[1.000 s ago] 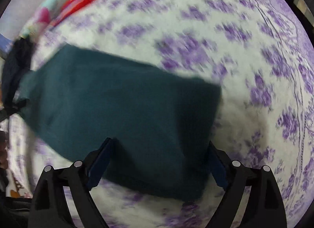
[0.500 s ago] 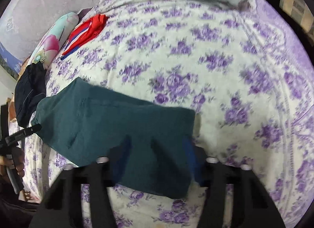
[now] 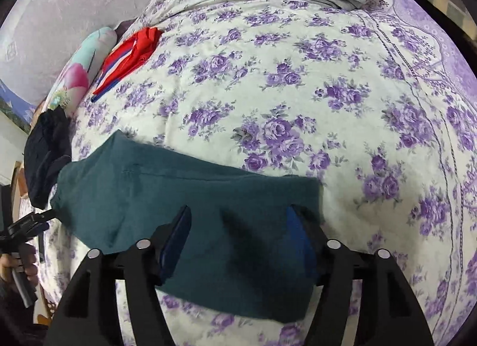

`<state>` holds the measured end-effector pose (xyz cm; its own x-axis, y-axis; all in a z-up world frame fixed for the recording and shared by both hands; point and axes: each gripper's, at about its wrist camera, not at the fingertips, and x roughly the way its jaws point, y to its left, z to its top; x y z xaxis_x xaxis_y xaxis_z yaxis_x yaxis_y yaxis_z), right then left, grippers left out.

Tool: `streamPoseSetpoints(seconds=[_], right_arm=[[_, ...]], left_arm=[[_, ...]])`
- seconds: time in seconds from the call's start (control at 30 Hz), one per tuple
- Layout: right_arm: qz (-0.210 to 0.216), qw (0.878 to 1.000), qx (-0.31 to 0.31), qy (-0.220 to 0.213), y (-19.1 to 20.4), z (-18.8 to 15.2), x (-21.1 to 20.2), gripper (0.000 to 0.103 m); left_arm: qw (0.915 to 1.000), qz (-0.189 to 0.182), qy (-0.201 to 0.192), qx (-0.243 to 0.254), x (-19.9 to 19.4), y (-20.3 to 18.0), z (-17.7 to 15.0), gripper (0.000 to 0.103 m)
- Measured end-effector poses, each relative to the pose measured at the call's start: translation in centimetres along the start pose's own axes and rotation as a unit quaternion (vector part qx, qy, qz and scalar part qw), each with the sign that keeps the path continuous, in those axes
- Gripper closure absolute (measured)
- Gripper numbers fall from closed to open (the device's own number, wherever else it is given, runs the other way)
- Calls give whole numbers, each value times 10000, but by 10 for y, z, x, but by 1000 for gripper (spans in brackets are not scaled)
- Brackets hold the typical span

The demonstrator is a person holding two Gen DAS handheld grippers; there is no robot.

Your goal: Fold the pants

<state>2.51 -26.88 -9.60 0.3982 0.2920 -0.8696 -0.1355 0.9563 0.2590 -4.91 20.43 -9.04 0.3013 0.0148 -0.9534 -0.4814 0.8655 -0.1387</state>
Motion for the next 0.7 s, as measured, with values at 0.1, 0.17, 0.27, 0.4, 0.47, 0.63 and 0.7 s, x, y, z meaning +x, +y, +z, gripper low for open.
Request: streamPoseSetpoints(seconds=[0.1,0.17,0.27,0.4,0.47,0.63,0.7], right_arm=[[11,10000,-19,-10,1,-2,-6,33],[58,10000,-9,-30,2,-4,-10,33],[86,9999,23,-59,2,-6,-14,33],[104,9999,79,-65,1,-11,-15,32],[109,9998,133,-62,-1,-14,-16,32],[99,9996,271,-21,-8,-19,-13,31],[117,9996,264,-40,-8,-18,-13,31]], left_arm=[[9990,-344,192,-220,6,4,6,6],[9982,-464,281,-245,12,2,12,14],[9937,-793,700,-370,29,0,19,47],[9914,-807,928,-452,50,-3,29,47],[9904,-917,860,-568,51,-3,35,41],[9955,-756,573,-43,37,-22,37,95],[9956,-824,385,204,16,-35,35,95]])
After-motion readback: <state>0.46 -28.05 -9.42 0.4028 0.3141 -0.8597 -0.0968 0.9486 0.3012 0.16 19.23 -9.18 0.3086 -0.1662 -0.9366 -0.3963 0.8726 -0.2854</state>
